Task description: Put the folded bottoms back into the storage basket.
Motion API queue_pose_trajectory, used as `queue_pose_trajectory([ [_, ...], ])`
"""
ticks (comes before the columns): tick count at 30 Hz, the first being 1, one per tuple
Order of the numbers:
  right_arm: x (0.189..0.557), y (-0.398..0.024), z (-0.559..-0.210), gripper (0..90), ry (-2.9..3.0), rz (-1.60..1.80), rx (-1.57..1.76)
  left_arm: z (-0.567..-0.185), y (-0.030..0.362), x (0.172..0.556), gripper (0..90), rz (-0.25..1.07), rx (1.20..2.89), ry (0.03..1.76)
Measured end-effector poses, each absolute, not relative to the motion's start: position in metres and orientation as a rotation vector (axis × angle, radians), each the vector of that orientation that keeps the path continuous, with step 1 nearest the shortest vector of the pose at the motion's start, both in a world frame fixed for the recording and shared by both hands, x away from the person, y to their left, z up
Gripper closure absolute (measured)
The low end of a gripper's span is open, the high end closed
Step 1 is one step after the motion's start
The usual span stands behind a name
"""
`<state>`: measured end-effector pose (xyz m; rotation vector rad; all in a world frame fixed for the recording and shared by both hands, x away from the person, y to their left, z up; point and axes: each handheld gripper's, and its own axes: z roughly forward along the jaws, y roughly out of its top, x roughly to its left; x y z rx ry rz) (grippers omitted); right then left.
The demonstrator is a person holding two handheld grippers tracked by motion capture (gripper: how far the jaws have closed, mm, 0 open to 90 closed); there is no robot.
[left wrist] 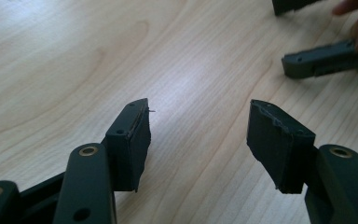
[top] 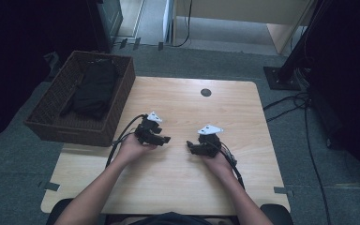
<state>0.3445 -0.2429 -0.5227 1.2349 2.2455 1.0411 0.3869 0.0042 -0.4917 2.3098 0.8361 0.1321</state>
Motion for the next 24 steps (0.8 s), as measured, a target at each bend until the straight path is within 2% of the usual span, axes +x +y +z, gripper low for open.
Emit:
queue_pose_trajectory([
  [4, 0.345, -0.243, -0.523, 29.6, 2.245, 1.042, 1.232, -0.500, 0.003, 0.382, 38.8, 0.124, 2.356, 0.805],
  [10, 0.345, -0.243, -0.523, 29.5, 2.246, 1.040, 1.232, -0.506, 0.006, 0.378, 37.4, 0.155, 2.301, 0.767],
  [13, 0.345, -0.243, -0.523, 29.4, 2.247, 1.040, 1.232, -0.512, 0.009, 0.374, 33.1, 0.186, 2.267, 0.716],
  [24, 0.343, -0.242, -0.523, 27.4, 2.264, 1.046, 1.215, -0.518, 0.006, 0.364, 27.0, 0.276, 2.266, 0.647],
])
